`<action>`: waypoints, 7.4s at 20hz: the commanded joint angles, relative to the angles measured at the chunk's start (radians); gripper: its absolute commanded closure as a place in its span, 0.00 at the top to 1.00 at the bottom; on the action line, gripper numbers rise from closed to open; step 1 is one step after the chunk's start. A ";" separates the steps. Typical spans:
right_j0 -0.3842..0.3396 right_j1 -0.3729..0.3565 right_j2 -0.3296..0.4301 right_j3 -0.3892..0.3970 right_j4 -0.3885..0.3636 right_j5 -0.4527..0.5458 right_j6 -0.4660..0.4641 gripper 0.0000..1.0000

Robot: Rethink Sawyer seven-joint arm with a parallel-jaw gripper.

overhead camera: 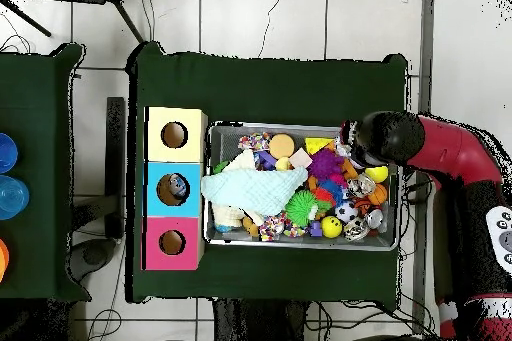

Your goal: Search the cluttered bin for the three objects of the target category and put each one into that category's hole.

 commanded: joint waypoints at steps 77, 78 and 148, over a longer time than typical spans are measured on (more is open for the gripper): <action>-0.013 0.039 0.069 0.035 0.006 -0.140 -0.048 1.00; -0.017 0.039 0.074 0.045 0.008 -0.163 -0.043 1.00; 0.009 0.036 -0.056 0.059 0.022 0.013 -0.013 1.00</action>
